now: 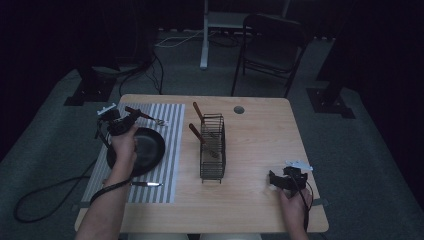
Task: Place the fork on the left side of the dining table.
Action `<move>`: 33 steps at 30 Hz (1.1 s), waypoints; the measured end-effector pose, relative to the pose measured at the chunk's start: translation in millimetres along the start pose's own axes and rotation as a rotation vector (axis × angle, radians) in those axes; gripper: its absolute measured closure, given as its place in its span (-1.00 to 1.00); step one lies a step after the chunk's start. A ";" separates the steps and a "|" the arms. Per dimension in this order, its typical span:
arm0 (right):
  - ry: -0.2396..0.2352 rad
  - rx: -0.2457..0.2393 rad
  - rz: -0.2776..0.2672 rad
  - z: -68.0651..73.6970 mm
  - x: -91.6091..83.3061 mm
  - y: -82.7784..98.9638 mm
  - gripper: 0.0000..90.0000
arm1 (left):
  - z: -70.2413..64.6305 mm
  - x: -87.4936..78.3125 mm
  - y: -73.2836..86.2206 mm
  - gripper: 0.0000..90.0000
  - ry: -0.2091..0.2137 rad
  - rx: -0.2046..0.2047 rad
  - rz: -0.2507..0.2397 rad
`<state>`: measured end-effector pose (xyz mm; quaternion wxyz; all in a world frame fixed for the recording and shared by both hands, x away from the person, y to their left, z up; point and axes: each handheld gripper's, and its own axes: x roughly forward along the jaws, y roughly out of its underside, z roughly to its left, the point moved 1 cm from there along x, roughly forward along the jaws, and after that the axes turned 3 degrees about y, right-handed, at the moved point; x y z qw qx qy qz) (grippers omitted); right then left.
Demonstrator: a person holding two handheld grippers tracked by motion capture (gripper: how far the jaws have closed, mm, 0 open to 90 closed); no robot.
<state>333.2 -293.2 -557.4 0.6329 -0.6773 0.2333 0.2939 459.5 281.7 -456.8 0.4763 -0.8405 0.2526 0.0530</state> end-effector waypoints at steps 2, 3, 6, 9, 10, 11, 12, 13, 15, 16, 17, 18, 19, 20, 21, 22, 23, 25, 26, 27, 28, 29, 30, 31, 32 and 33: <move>0.000 0.001 0.000 0.0 0.0 0.0 -0.74 | 4.5 4.2 0.7 0.79 0.002 -0.011 -0.007; 0.000 0.000 0.000 0.0 0.0 0.0 -0.74 | 5.9 6.7 1.0 0.79 -0.006 -0.008 -0.010; 0.000 0.001 0.000 0.1 0.0 0.0 -0.74 | 11.6 12.6 1.0 0.79 -0.014 -0.025 -0.009; 0.000 0.001 0.000 0.1 0.0 0.0 -0.74 | 17.5 19.7 1.7 0.79 -0.016 -0.053 0.002; 0.000 0.000 0.000 0.0 0.0 0.0 -0.74 | 18.6 21.0 2.8 0.79 -0.019 -0.061 -0.006; 0.000 0.000 0.000 0.0 0.0 0.0 -0.74 | 19.4 23.3 3.9 0.79 -0.028 -0.062 0.000; 0.000 0.000 0.000 0.0 0.0 0.0 -0.74 | 20.3 25.2 5.0 0.79 -0.034 -0.066 0.013; 0.000 0.001 0.000 0.1 0.0 0.0 -0.74 | 21.6 26.5 5.8 0.79 -0.032 -0.077 0.012; 0.000 0.001 0.000 0.1 0.0 0.0 -0.74 | 25.7 28.6 6.0 0.79 -0.017 -0.116 0.008; 0.000 0.000 0.000 0.0 0.0 0.0 -0.74 | 27.4 29.2 5.8 0.79 -0.014 -0.117 0.008; 0.000 0.000 0.000 0.0 0.0 0.0 -0.74 | 29.0 29.9 5.6 0.79 -0.005 -0.119 0.005; 0.000 0.001 0.000 0.0 0.0 0.0 -0.74 | 30.3 31.1 5.6 0.79 0.002 -0.131 0.011; 0.000 0.001 0.000 0.1 0.0 0.0 -0.74 | 31.4 32.1 6.1 0.79 -0.004 -0.135 0.013; 0.000 0.000 0.000 0.0 0.0 0.0 -0.74 | 33.1 33.5 7.0 0.79 0.004 -0.138 0.019; 0.000 0.000 0.000 0.0 0.0 0.0 -0.74 | 34.3 35.0 7.9 0.79 0.011 -0.147 0.029; 0.000 0.001 0.000 0.1 0.0 0.0 -0.74 | 34.4 35.6 8.6 0.79 0.001 -0.147 0.025; 0.000 0.001 0.000 0.1 0.0 0.0 -0.74 | 35.4 36.5 9.5 0.79 0.005 -0.156 0.017; 0.000 0.000 0.000 0.0 0.0 0.0 -0.74 | 36.5 38.1 10.3 0.79 0.006 -0.162 0.013; 0.000 0.000 0.000 0.1 0.0 0.0 -0.74 | 37.2 38.4 10.2 0.79 0.006 -0.165 0.013; 0.000 0.001 0.000 0.1 0.0 0.0 -0.74 | 38.2 38.6 9.8 0.79 0.009 -0.168 0.017; 0.000 0.000 0.000 0.1 0.0 0.0 -0.74 | 39.2 38.7 9.6 0.79 0.008 -0.171 0.020; 0.000 0.000 0.000 0.1 0.0 0.0 -0.74 | 40.9 38.5 9.6 0.79 0.012 -0.175 0.023; 0.000 0.000 0.000 0.1 0.0 0.0 -0.74 | 42.2 38.5 9.8 0.78 0.009 -0.174 0.024; 0.000 0.001 0.000 0.1 0.0 0.0 -0.74 | 43.6 38.5 10.2 0.77 0.005 -0.177 0.027; 0.000 0.000 0.000 0.0 0.0 0.0 -0.74 | 45.6 38.4 10.8 0.76 0.003 -0.183 0.032; 0.000 0.000 0.000 0.0 0.0 0.0 -0.74 | 47.2 39.0 11.1 0.74 -0.005 -0.188 0.037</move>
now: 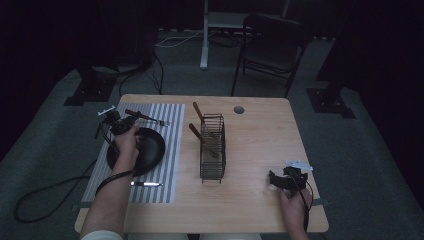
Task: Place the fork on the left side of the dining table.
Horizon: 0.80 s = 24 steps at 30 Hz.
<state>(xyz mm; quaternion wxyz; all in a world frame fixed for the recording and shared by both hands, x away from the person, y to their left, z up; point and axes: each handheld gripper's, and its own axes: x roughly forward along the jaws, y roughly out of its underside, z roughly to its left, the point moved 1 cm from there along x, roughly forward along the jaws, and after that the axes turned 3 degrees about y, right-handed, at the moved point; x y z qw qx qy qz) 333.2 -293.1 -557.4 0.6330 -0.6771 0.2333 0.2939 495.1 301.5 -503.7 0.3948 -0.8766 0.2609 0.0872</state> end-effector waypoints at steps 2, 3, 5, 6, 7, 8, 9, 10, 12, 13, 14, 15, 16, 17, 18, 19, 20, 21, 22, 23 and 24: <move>0.000 0.000 0.000 0.0 0.0 0.0 -0.74 | 3.5 0.1 0.6 0.65 -0.012 0.004 0.010; 0.000 0.000 0.000 0.0 0.0 0.0 -0.74 | 5.5 0.2 1.0 0.64 -0.013 -0.004 0.005; 0.000 0.001 0.000 0.1 0.0 0.0 -0.74 | 8.8 1.2 1.6 0.45 -0.031 -0.016 0.015; 0.000 0.000 0.000 0.0 0.0 0.0 -0.74 | 10.1 1.6 1.6 0.38 -0.046 -0.020 0.017; 0.000 0.000 0.000 0.0 0.0 0.0 -0.74 | 11.7 2.2 1.3 0.30 -0.047 -0.028 0.023; 0.000 0.000 0.000 0.0 0.0 0.0 -0.74 | 11.7 2.2 1.3 0.19 -0.047 -0.028 0.023; 0.000 0.000 0.000 0.0 0.0 0.0 -0.74 | 12.6 3.9 0.5 0.04 -0.074 -0.025 0.039; 0.000 0.000 0.000 0.0 0.0 0.0 -0.74 | 12.4 4.2 0.1 -0.03 -0.086 -0.009 0.045; 0.000 0.000 0.000 0.0 0.0 0.0 -0.74 | 12.3 4.9 -0.7 -0.17 -0.106 0.003 0.054; 0.000 0.001 0.000 0.1 0.0 0.0 -0.74 | 12.8 5.9 -1.0 -0.19 -0.105 -0.001 0.061; 0.000 0.000 0.000 0.0 0.0 0.0 -0.74 | 13.5 6.9 -1.2 -0.27 -0.103 0.001 0.073; 0.000 0.000 0.000 0.0 0.0 0.0 -0.74 | 13.8 7.7 -1.2 -0.35 -0.115 0.009 0.081; 0.000 0.000 0.000 0.0 0.0 0.0 -0.74 | 14.2 8.5 -1.0 -0.35 -0.121 0.018 0.085; 0.000 0.000 0.000 0.0 0.0 0.0 -0.74 | 15.1 8.8 -1.1 -0.35 -0.117 0.017 0.088; 0.000 0.000 0.000 0.0 0.0 0.0 -0.74 | 15.1 8.8 -1.1 -0.38 -0.117 0.017 0.088; 0.000 0.000 0.000 0.0 0.0 0.0 -0.74 | 16.4 11.8 -1.0 -0.47 -0.111 -0.006 0.089; 0.000 0.000 0.000 0.0 0.0 0.0 -0.74 | 16.7 13.1 -1.5 -0.60 -0.117 -0.007 0.111; 0.000 0.000 0.000 0.0 0.0 0.0 -0.74 | 16.5 13.5 -1.4 -0.61 -0.140 0.012 0.110; 0.000 0.001 0.000 0.1 0.0 0.0 -0.74 | 16.2 13.6 -1.8 -0.61 -0.158 0.030 0.114; 0.000 0.001 0.000 0.1 0.0 0.0 -0.74 | 16.1 14.4 -1.8 -0.61 -0.178 0.039 0.119; 0.000 0.000 -0.001 0.0 0.0 0.0 -0.74 | 16.1 15.4 -2.0 -0.61 -0.186 0.037 0.131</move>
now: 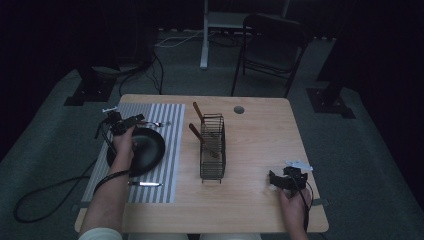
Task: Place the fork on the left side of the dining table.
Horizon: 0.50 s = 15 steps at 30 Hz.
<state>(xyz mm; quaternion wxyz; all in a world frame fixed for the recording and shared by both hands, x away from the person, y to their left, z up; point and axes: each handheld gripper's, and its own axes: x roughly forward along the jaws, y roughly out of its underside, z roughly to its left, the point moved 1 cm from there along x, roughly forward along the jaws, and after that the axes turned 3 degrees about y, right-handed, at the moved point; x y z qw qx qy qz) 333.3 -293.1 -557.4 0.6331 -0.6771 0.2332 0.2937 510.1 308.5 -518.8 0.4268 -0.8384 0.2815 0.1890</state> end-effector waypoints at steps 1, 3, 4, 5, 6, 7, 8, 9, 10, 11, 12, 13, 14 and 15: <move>0.000 0.001 0.000 0.1 0.0 0.0 -0.74 | 0.6 2.1 0.1 -0.68 0.001 0.008 0.012; 0.000 0.000 0.001 0.0 -0.1 0.0 -0.74 | 0.8 5.1 -0.1 -1.00 -0.023 0.013 0.038; 0.000 0.000 0.001 0.0 -0.1 0.0 -0.74 | 0.8 5.1 -0.1 -1.00 -0.023 0.013 0.038; 0.000 0.001 0.001 0.1 0.0 0.0 -0.74 | 1.0 5.5 -0.3 -1.00 -0.028 0.012 0.039; 0.000 0.000 0.001 0.0 0.0 0.0 -0.74 | 0.8 6.0 -0.4 -1.00 -0.031 0.024 0.043; 0.000 0.000 0.000 0.0 0.0 0.0 -0.74 | 0.3 6.4 0.0 -1.00 -0.038 0.037 0.043; 0.000 0.000 0.001 0.0 0.0 0.0 -0.74 | 0.2 6.4 0.4 -1.00 -0.056 0.051 0.048; 0.000 0.000 0.001 0.0 0.0 0.0 -0.74 | 0.3 6.6 0.7 -1.00 -0.087 0.066 0.052; 0.000 0.000 0.001 0.0 0.0 0.0 -0.74 | 0.4 6.7 0.8 -1.00 -0.108 0.081 0.061; 0.000 0.000 0.000 0.0 0.0 0.0 -0.74 | 0.8 6.4 0.8 -1.00 -0.125 0.091 0.066; 0.000 0.000 0.001 0.1 -0.1 0.0 -0.74 | 1.1 6.2 0.6 -1.00 -0.132 0.095 0.067; 0.000 0.001 0.001 0.1 -0.1 0.0 -0.74 | 1.0 5.8 0.5 -1.00 -0.142 0.097 0.074; 0.000 0.001 0.001 0.1 0.0 0.0 -0.74 | 0.3 5.4 0.4 -1.00 -0.155 0.095 0.065; 0.000 0.000 0.001 0.0 0.0 0.0 -0.74 | -0.7 5.2 0.6 -1.00 -0.161 0.099 0.060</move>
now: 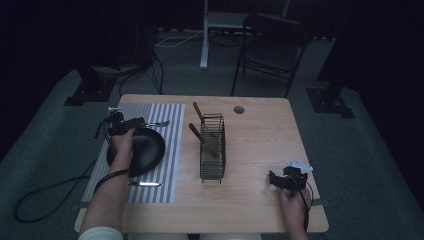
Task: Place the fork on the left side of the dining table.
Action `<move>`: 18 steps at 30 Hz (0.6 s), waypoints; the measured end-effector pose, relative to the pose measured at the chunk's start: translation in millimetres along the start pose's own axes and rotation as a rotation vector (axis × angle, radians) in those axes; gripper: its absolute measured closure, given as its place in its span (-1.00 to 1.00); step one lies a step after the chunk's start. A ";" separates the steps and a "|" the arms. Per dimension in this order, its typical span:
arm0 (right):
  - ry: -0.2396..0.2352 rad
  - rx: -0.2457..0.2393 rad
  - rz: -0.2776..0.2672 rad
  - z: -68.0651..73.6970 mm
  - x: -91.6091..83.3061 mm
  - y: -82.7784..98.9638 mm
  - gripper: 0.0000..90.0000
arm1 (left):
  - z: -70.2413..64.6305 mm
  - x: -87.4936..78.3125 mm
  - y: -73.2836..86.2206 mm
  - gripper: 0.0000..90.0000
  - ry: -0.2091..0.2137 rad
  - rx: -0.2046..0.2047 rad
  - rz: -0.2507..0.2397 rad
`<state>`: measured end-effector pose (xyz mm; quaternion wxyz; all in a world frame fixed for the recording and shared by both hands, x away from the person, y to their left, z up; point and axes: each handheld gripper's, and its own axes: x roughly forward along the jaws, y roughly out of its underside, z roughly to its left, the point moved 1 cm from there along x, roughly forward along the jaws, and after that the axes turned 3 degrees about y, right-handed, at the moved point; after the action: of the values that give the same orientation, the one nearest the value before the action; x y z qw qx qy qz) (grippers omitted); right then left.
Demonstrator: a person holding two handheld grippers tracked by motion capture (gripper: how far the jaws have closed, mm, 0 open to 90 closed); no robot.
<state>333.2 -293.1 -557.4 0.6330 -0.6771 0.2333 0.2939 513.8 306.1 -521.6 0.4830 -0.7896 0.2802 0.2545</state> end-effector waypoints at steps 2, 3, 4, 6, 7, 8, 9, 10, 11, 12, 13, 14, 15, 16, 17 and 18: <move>0.000 0.000 0.000 0.0 0.0 0.0 -0.74 | -3.0 -1.6 0.8 -1.00 0.006 0.021 -0.005; 0.000 0.001 0.000 0.0 0.0 0.0 -0.74 | -4.9 -3.1 1.3 -1.00 0.012 0.034 -0.012; 0.000 0.000 0.000 0.0 0.0 0.0 -0.74 | -6.9 -4.6 1.9 -1.00 0.013 0.050 -0.016; 0.000 0.000 0.000 0.0 0.0 0.0 -0.74 | -6.9 -4.6 1.9 -1.00 0.013 0.050 -0.016; 0.000 0.000 0.000 0.0 0.0 0.0 -0.74 | -10.5 -8.0 3.1 -1.00 0.008 0.087 -0.012; 0.000 0.000 0.000 0.0 0.0 0.0 -0.74 | -12.8 -11.7 4.4 -1.00 0.006 0.109 -0.011; 0.000 0.001 0.000 0.0 0.0 0.0 -0.74 | -13.6 -14.1 5.1 -1.00 0.006 0.122 -0.010; 0.000 0.000 0.000 0.0 0.0 0.0 -0.74 | -14.6 -16.4 6.0 -1.00 0.004 0.131 -0.007; 0.000 0.000 0.000 0.0 0.0 0.0 -0.74 | -14.6 -16.4 6.0 -1.00 0.004 0.131 -0.007; 0.000 0.000 0.000 0.0 0.0 0.0 -0.74 | -16.2 -21.7 8.3 -1.00 0.000 0.156 -0.002; 0.000 0.000 0.000 0.0 0.0 0.0 -0.74 | -16.3 -25.2 9.5 -1.00 -0.003 0.166 -0.003; 0.000 0.001 0.000 0.0 0.0 0.0 -0.74 | -16.0 -29.1 10.7 -1.00 -0.001 0.169 -0.007; 0.000 0.000 0.000 0.0 0.0 0.0 -0.74 | -15.4 -33.0 11.9 -1.00 0.001 0.174 -0.014; 0.000 0.000 0.000 0.0 0.0 -0.1 -0.74 | -15.4 -36.2 13.5 -1.00 -0.002 0.190 -0.014; 0.000 0.000 0.000 0.0 0.0 -0.1 -0.74 | -15.2 -39.0 15.1 -1.00 -0.007 0.213 -0.008; 0.000 0.001 0.000 0.0 0.0 -0.1 -0.74 | -15.0 -41.8 16.6 -1.00 -0.012 0.224 -0.009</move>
<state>333.3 -293.1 -557.4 0.6332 -0.6768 0.2334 0.2940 474.5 294.5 -497.8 0.5711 -0.7304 0.3005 0.2239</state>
